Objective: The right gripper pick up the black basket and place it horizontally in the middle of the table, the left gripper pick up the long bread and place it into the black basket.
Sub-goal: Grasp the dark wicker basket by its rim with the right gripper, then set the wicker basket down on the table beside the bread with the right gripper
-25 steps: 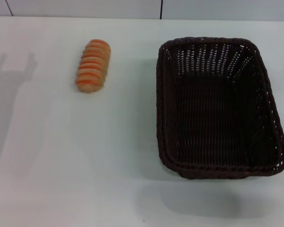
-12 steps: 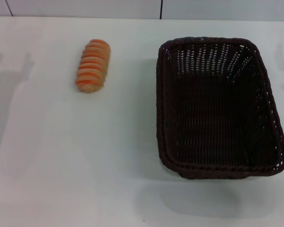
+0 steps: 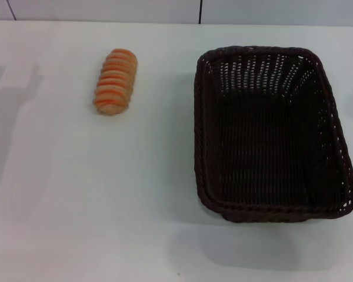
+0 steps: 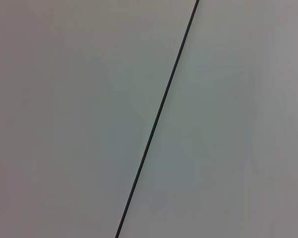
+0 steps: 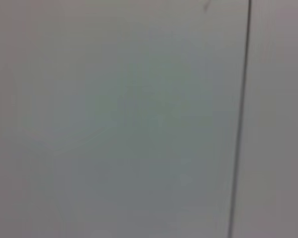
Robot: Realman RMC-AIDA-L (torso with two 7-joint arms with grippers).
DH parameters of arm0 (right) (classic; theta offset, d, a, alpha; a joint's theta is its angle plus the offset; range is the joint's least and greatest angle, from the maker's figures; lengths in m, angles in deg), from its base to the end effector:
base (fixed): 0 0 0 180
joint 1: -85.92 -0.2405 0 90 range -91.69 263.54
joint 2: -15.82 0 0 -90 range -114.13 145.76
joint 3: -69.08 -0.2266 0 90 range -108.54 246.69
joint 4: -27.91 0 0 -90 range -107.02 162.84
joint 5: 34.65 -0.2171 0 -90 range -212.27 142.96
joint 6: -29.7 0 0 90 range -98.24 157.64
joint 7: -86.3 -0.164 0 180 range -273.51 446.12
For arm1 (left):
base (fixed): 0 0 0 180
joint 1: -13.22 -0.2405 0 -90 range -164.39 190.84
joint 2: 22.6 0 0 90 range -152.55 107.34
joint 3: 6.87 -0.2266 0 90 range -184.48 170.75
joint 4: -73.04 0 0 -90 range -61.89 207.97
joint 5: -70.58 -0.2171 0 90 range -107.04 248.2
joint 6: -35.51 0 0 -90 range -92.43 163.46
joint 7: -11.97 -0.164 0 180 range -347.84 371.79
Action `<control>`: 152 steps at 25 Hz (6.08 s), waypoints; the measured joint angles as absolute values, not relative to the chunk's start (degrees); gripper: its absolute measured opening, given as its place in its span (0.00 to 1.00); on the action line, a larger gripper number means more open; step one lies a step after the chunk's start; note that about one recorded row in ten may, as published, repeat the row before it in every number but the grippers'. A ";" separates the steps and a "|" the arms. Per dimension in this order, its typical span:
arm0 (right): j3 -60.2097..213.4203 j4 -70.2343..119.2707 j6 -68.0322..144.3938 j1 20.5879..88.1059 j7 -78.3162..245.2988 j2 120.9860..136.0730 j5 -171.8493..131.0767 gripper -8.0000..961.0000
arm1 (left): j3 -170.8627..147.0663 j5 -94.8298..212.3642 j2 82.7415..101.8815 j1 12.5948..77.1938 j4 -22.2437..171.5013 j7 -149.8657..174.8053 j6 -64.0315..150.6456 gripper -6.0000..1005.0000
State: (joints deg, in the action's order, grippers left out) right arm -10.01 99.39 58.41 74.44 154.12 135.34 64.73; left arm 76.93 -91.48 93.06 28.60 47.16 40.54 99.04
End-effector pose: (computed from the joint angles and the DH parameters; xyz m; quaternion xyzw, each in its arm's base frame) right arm 0.2152 0.4057 0.0877 -0.5955 0.2525 0.1985 0.7363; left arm -0.3104 0.3506 0.0717 -0.5867 -0.2922 -0.4444 0.6107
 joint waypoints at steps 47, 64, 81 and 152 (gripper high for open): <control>-26.37 121.00 -25.07 64.50 82.65 134.75 123.56 0.75 | 77.32 -93.01 92.63 28.07 46.23 41.92 100.39 0.83; -28.17 122.39 -49.94 59.78 77.82 134.68 129.16 0.75 | 79.80 -92.99 92.07 27.72 46.06 41.99 100.47 0.83; -25.52 112.79 -47.02 56.00 78.14 134.82 129.12 0.75 | 80.40 -92.99 91.81 27.72 45.68 41.86 100.47 0.83; -42.52 117.20 -72.24 35.19 148.93 132.22 105.85 0.19 | 81.68 -92.99 94.50 28.10 44.05 40.67 98.07 0.81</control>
State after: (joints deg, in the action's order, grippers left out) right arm -42.52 117.20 -72.24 35.19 148.93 132.22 105.85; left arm 81.68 -92.99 94.50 28.10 44.05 40.67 98.07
